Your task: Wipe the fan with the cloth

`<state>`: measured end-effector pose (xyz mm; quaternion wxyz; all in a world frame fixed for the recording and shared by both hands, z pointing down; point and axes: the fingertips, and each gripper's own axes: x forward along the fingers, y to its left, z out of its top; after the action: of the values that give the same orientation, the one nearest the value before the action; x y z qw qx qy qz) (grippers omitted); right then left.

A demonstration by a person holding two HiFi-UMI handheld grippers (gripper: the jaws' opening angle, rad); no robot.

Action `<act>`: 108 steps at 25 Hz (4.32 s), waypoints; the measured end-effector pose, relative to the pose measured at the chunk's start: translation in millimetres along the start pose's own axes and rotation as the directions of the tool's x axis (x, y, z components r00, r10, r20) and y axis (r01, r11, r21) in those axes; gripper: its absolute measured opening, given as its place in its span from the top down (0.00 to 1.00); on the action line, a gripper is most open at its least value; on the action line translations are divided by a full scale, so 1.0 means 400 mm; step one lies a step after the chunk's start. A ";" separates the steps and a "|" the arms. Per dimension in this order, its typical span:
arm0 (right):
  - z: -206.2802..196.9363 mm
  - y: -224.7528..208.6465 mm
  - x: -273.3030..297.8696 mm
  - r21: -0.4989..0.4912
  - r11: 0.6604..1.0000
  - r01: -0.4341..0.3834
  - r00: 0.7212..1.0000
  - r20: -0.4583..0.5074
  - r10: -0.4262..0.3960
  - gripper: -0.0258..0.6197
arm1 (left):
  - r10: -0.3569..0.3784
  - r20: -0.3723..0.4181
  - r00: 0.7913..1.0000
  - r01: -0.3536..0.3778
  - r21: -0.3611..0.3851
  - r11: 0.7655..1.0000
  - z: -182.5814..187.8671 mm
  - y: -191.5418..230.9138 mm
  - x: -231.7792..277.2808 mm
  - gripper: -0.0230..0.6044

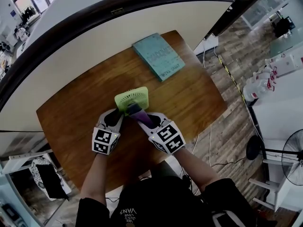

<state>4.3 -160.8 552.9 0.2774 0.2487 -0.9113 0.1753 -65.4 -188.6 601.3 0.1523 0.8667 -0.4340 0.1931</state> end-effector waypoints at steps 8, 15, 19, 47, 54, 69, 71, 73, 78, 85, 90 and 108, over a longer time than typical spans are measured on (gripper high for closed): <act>-0.029 0.046 0.102 0.025 0.993 -0.119 0.987 -0.104 0.121 0.81 | 0.000 -0.015 1.000 0.001 0.026 1.000 -0.007 0.004 0.002 0.83; -0.036 -0.002 0.086 0.065 0.995 -0.081 0.991 -0.101 0.087 0.81 | 0.008 -0.011 1.000 -0.008 0.027 1.000 -0.008 0.005 0.000 0.84; -0.056 -0.055 0.052 0.092 0.995 -0.026 0.994 -0.102 0.036 0.81 | -0.005 -0.020 1.000 0.005 0.032 0.999 -0.019 0.002 0.002 0.84; -0.101 0.081 0.105 0.114 0.989 -0.089 0.987 -0.124 0.103 0.81 | 0.061 0.028 0.998 -0.061 0.001 0.998 0.015 0.026 -0.088 0.86; -0.107 0.063 0.155 0.128 0.989 -0.074 0.985 -0.148 0.092 0.81 | 0.089 0.043 0.995 -0.088 -0.016 0.996 0.013 0.031 -0.127 0.87; -0.175 -0.153 0.011 0.258 0.958 0.127 0.986 -0.142 -0.092 0.81 | 0.071 0.028 0.997 -0.070 -0.045 0.997 0.000 0.008 -0.098 0.89; -0.182 -0.172 -0.004 0.275 0.950 0.150 0.983 -0.141 -0.114 0.81 | 0.070 0.021 0.997 -0.069 -0.041 0.997 -0.006 0.004 -0.099 0.89; -0.188 -0.190 -0.016 0.290 0.942 0.171 0.981 -0.140 -0.135 0.81 | 0.069 0.019 0.997 -0.068 -0.046 0.997 -0.005 0.000 -0.100 0.90; -0.193 -0.212 -0.037 0.320 0.922 0.219 0.974 -0.125 -0.188 0.81 | 0.082 0.022 0.996 -0.080 -0.068 0.994 -0.002 -0.005 -0.118 0.90; -0.169 -0.186 -0.084 0.341 0.903 0.260 0.965 -0.069 -0.252 0.81 | 0.111 0.051 0.993 -0.105 -0.111 0.988 0.035 0.001 -0.175 0.92; -0.132 -0.135 -0.134 0.363 0.892 0.269 0.957 0.008 -0.291 0.81 | 0.118 0.092 0.989 -0.107 -0.118 0.987 0.070 -0.009 -0.226 0.94; -0.022 0.062 -0.275 0.394 0.871 0.293 0.893 0.213 -0.397 0.81 | 0.063 0.233 0.970 -0.037 -0.114 0.993 0.148 -0.081 -0.393 0.94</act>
<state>73.6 -97.6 490.1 0.1205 0.4772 -0.8355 0.2442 -113.4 -86.5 472.6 0.1419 0.8626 -0.4808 0.0685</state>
